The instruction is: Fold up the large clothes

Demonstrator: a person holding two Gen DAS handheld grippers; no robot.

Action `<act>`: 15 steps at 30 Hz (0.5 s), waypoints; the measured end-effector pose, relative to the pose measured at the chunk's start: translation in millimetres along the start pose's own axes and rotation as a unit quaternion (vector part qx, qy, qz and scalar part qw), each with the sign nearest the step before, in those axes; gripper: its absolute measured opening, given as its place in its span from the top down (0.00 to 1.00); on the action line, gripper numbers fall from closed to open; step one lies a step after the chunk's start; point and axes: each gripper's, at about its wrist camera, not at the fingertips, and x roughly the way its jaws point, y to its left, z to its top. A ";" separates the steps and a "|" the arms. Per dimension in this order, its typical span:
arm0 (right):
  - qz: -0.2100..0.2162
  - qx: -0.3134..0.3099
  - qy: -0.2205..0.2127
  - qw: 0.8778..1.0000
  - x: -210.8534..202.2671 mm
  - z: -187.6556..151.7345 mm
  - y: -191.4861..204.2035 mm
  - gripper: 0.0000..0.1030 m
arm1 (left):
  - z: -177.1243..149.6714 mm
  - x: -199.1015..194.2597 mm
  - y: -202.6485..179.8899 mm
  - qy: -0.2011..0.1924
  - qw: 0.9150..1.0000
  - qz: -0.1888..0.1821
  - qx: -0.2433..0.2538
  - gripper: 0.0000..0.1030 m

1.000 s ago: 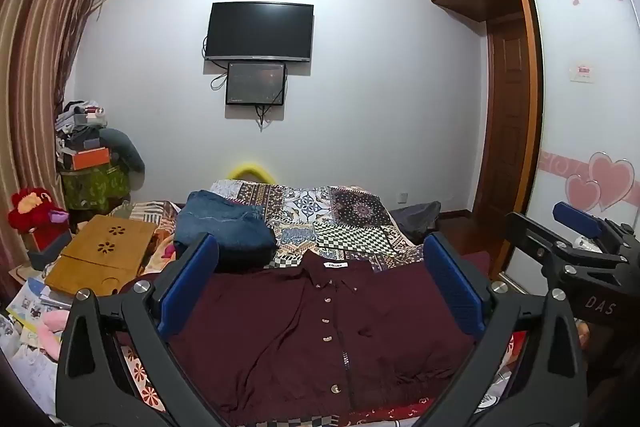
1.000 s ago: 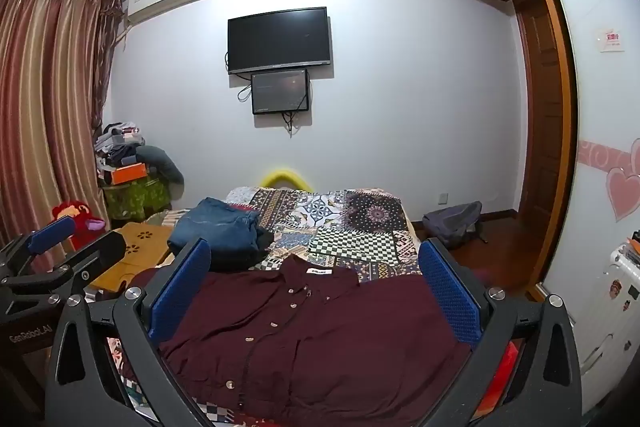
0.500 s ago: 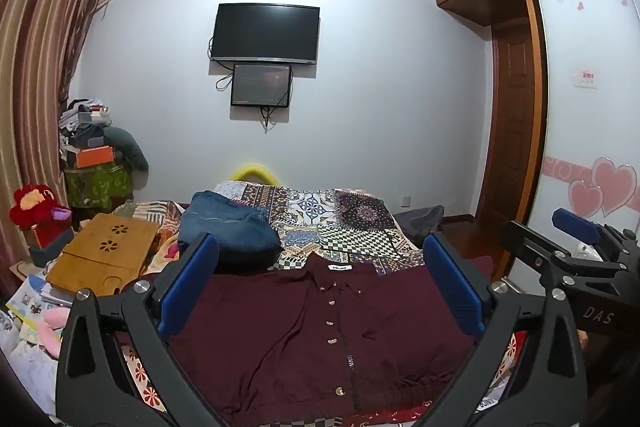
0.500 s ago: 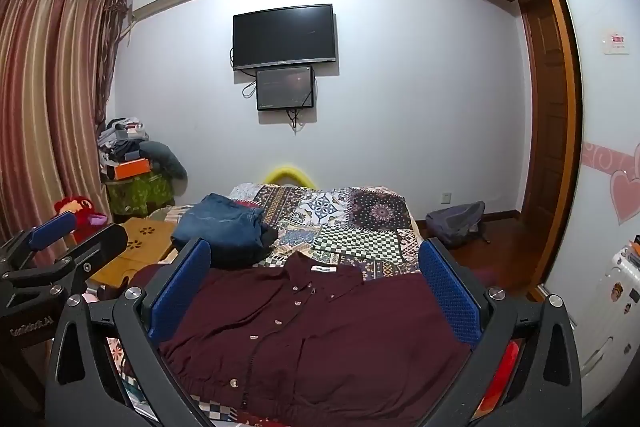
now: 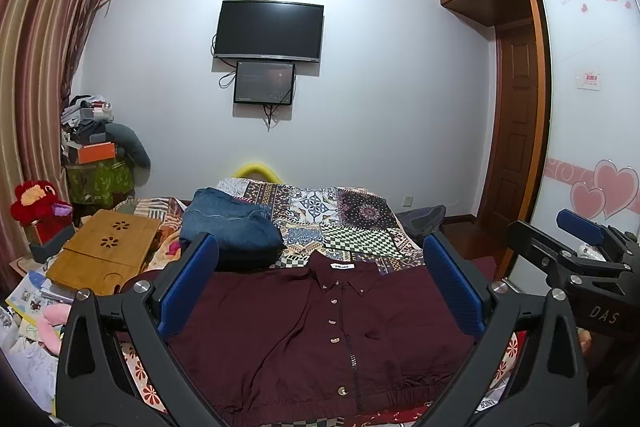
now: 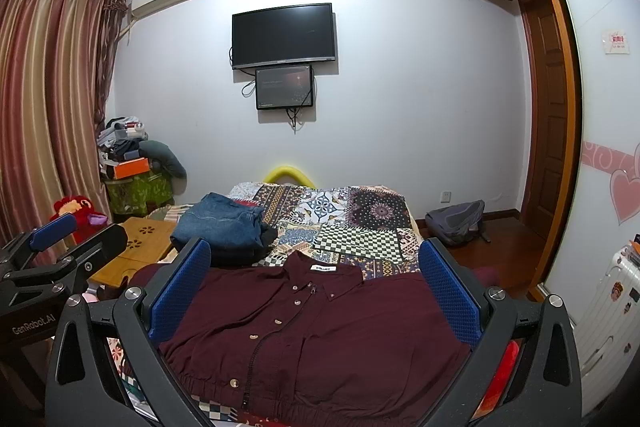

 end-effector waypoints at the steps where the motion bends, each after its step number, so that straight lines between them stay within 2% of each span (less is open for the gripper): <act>1: 0.000 0.000 0.000 1.000 0.2 -0.2 0.6 0.00 | -0.1 0.3 0.3 0.000 1.000 0.000 0.000 0.00; 15: 0.000 0.001 0.002 1.000 2.5 -1.7 -2.4 0.00 | -2.8 3.2 4.8 0.003 1.000 0.002 -0.002 0.00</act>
